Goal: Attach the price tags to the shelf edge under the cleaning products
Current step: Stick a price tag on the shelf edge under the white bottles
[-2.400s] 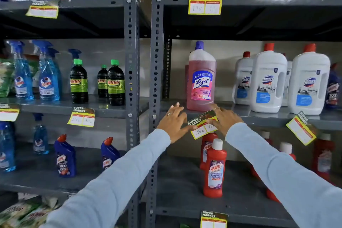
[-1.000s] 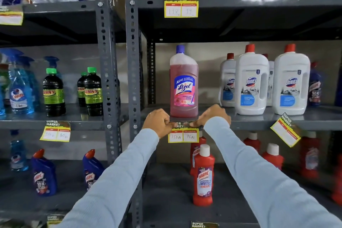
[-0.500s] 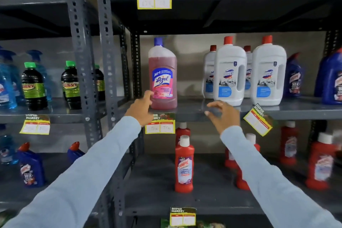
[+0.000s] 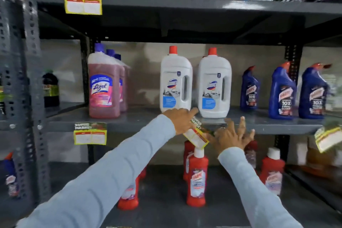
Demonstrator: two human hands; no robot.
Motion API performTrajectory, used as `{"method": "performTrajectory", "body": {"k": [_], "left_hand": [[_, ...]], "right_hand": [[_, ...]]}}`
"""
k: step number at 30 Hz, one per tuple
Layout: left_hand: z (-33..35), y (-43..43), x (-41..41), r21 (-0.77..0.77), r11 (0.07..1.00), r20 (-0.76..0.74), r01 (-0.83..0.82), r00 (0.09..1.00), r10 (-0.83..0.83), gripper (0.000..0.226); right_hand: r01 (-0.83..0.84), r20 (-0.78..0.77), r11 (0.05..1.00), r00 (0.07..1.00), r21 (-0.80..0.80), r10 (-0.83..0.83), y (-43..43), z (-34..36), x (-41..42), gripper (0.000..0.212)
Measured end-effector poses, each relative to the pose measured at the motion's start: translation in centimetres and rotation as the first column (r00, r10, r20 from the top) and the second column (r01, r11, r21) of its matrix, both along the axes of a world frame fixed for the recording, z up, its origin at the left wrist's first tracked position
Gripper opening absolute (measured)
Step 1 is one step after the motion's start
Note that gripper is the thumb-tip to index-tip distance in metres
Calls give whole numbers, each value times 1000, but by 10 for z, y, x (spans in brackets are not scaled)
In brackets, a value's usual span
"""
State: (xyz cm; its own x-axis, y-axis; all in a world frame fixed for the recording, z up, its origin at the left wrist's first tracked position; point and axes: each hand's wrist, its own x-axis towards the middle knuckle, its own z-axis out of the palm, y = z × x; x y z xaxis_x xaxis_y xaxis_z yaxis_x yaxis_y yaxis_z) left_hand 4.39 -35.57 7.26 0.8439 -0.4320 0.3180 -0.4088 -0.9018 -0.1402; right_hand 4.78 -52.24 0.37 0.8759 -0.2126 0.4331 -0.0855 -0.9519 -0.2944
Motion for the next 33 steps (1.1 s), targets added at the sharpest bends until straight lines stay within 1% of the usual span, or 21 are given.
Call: {"method": "performTrajectory", "body": {"k": [2,3,5,6,8,9,11,12,13,14,16,17,18,19,20,22,24,25,27,30,33], "left_hand": [[-1,-16,5,104,992,107,-69,993,58,42],[-3,-20,5,145,984,153,-104,985,82,37],[-7,-23,5,185,970,204,-155,972,116,26],[-8,-24,3,173,971,205,-165,970,128,22],[-9,-24,0,88,982,191,-164,971,145,21],[-11,-23,-3,11,987,182,-158,971,154,22],[-19,-15,-9,-180,973,130,-147,976,172,25],[-26,-9,-14,-247,960,104,-135,981,165,26],[-35,-5,-17,-255,958,95,-130,983,159,26],[-45,-2,-18,-224,965,104,-137,981,163,26],[-65,-1,-17,-171,976,158,-134,974,161,26],[-71,-1,-15,-158,980,198,-119,969,150,25],[-77,-11,-7,-137,984,221,-115,965,143,25],[-79,-19,0,-148,982,218,-121,964,152,25],[-77,-15,1,-200,972,206,-122,965,163,25],[-70,-7,4,-307,944,157,-120,972,174,25],[-60,-4,7,-338,934,139,-116,975,171,24],[-56,-5,9,-342,932,138,-115,975,172,23],[-52,-5,12,-350,929,146,-117,973,178,22],[-50,-6,17,-392,914,150,-105,973,176,20],[-48,-4,23,-408,909,152,-90,974,165,22]], "right_hand": [[-68,52,995,997,70,64,-6,-2,9,26],[-98,83,992,992,74,92,-8,-4,12,24],[-159,138,986,979,45,152,-11,-4,16,23],[-197,157,980,969,27,191,-13,-2,18,23],[-306,183,950,939,64,291,-24,2,20,24],[-385,197,914,914,132,356,-31,5,20,23],[-540,248,792,839,283,484,-43,8,20,18],[-582,255,762,812,284,525,-44,7,18,15],[-594,241,771,802,228,546,-45,6,15,13],[-588,222,796,803,147,552,-45,4,14,13],[-537,191,843,826,-22,531,-43,-2,13,16],[-507,189,858,838,-79,512,-42,-1,13,18],[-489,187,868,848,-82,495,-50,-3,19,19],[-485,192,873,853,-49,485,-57,-5,25,20],[-495,199,869,851,-5,485,-55,-2,26,19],[-509,228,845,853,163,469,-52,5,27,20],[-497,217,804,867,327,448,-51,16,28,28],[-482,208,794,876,371,435,-51,19,28,32],[-461,221,785,888,413,404,-48,21,28,32],[-453,266,767,891,454,368,-45,20,29,21],[-399,241,767,917,502,319,-42,24,31,30]]}}
